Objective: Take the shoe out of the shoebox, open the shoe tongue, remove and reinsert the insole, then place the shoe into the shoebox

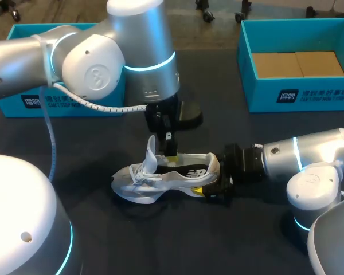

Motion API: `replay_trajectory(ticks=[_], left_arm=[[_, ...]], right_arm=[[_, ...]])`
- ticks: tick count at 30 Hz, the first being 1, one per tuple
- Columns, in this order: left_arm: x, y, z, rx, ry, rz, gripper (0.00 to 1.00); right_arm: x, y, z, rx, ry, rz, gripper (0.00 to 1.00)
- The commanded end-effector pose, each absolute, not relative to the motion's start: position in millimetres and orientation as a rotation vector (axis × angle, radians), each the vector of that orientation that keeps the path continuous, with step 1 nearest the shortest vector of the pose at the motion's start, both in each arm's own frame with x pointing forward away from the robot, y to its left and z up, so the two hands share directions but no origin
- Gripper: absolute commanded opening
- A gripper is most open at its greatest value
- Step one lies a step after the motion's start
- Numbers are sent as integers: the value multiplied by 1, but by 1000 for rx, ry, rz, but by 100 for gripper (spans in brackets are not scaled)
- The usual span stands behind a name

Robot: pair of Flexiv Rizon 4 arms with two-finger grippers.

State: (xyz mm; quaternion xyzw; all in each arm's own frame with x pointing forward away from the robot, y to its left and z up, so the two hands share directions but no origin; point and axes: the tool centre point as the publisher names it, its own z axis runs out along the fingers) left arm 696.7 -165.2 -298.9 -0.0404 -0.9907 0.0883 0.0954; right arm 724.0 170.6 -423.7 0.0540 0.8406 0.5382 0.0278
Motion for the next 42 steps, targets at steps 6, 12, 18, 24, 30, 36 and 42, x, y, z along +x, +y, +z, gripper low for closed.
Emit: replay_trajectory(ticks=[6,12,18,24,30,36,42], left_arm=[[696,-173,-315,-158,-2955,288,0],[698,-186,-325,-157,-2960,296,0],[699,-200,-338,-183,-2947,310,0],[701,-205,-354,-240,-2921,313,0],[701,-202,-369,-245,-2917,300,0],[700,-197,-379,-236,-2902,278,0],[698,-196,-383,-239,-2904,276,7]], right_arm=[[723,170,-423,167,2597,1658,0],[723,170,-423,167,2597,1658,0],[723,170,-423,167,2597,1658,0],[723,170,-423,167,2597,1658,0],[723,170,-423,167,2597,1658,0],[723,170,-423,167,2597,1658,0],[723,170,-423,167,2597,1658,0]])
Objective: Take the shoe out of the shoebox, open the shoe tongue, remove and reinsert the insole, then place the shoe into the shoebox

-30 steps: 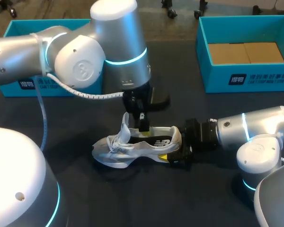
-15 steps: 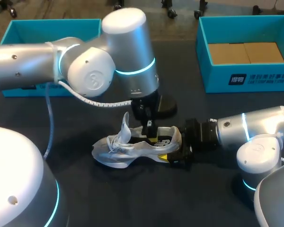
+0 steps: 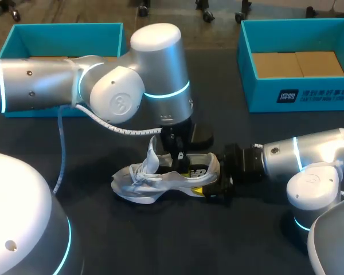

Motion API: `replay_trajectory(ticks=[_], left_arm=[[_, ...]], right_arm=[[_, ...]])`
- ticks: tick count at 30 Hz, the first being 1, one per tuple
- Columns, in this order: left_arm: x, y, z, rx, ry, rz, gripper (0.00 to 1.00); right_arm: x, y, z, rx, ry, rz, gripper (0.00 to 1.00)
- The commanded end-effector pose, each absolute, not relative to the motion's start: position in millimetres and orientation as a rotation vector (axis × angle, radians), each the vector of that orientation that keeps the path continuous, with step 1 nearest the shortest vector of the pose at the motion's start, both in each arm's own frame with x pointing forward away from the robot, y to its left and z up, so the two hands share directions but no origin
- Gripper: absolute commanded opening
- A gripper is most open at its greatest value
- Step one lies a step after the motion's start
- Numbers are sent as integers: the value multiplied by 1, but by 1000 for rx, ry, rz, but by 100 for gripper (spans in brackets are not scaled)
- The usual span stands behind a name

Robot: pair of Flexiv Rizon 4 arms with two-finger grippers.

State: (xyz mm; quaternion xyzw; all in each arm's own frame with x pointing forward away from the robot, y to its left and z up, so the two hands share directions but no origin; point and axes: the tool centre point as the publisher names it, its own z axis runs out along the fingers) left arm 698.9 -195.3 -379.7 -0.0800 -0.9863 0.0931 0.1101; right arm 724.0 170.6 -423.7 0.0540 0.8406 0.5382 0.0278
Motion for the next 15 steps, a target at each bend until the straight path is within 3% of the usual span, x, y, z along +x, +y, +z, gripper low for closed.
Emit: replay_trajectory(ticks=[1,2,5,7,8,15], left_arm=[[698,-196,-383,-239,-2905,276,20],[698,-196,-383,-243,-2903,277,31],[699,-196,-384,-246,-2905,272,29],[699,-196,-385,-246,-2906,270,37],[700,-196,-385,-246,-2909,269,45],[705,-198,-394,-275,-2947,258,45]], right_arm=[[723,170,-423,167,2597,1658,0],[723,170,-423,167,2597,1658,0],[723,170,-423,167,2597,1658,0],[723,170,-423,167,2597,1658,0],[723,170,-423,167,2597,1658,0],[723,170,-423,167,2597,1658,0]])
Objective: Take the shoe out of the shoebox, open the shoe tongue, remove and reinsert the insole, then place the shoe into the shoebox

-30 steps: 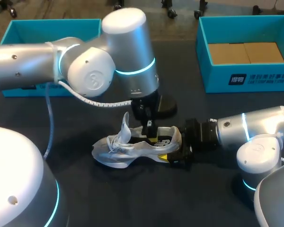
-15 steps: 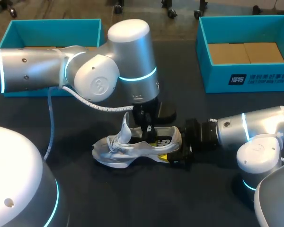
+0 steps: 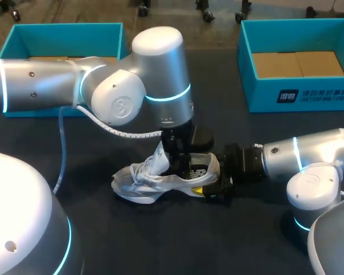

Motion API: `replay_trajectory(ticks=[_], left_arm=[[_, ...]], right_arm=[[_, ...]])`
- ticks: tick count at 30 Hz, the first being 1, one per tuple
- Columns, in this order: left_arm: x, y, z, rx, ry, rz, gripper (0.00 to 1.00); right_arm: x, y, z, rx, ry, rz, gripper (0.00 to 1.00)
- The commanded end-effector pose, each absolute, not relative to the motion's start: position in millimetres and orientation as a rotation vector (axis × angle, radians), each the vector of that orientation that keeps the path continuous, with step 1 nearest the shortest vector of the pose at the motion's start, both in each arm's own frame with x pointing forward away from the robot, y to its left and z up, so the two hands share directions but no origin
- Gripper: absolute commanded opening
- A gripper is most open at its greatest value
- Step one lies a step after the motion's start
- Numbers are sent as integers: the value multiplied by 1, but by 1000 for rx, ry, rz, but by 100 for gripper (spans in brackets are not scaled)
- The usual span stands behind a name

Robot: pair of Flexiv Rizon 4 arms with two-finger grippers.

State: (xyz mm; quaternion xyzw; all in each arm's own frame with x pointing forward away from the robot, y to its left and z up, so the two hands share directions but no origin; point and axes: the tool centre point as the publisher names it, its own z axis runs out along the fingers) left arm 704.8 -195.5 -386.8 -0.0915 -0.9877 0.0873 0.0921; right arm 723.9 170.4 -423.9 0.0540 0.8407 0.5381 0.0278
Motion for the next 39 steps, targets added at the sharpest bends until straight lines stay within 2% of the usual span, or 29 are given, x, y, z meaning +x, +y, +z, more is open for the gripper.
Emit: replay_trajectory(ticks=[1,7,9,12,13,16,22,23,24,25,39], left_arm=[[706,-198,-396,-280,-2963,247,46],[705,-198,-405,-315,-3003,245,54],[705,-198,-407,-321,-3020,251,64],[702,-199,-412,-339,-3034,253,62],[701,-200,-414,-344,-3041,246,60],[702,-200,-416,-342,-3052,238,43],[705,-201,-418,-324,-3066,245,24],[705,-201,-419,-318,-3070,249,13],[706,-201,-419,-316,-3071,250,11],[706,-201,-419,-313,-3072,251,0],[711,-189,-398,-221,-3052,324,0]], right_arm=[[723,170,-423,167,2597,1658,0],[723,170,-423,167,2597,1658,0],[723,170,-423,167,2597,1658,0],[723,170,-423,167,2597,1658,0],[723,170,-423,167,2597,1658,0],[723,170,-423,167,2597,1658,0],[723,170,-423,167,2597,1658,0],[723,170,-423,167,2597,1658,0],[723,170,-423,167,2597,1658,0],[723,170,-423,167,2597,1658,0],[723,170,-423,167,2597,1658,0]])
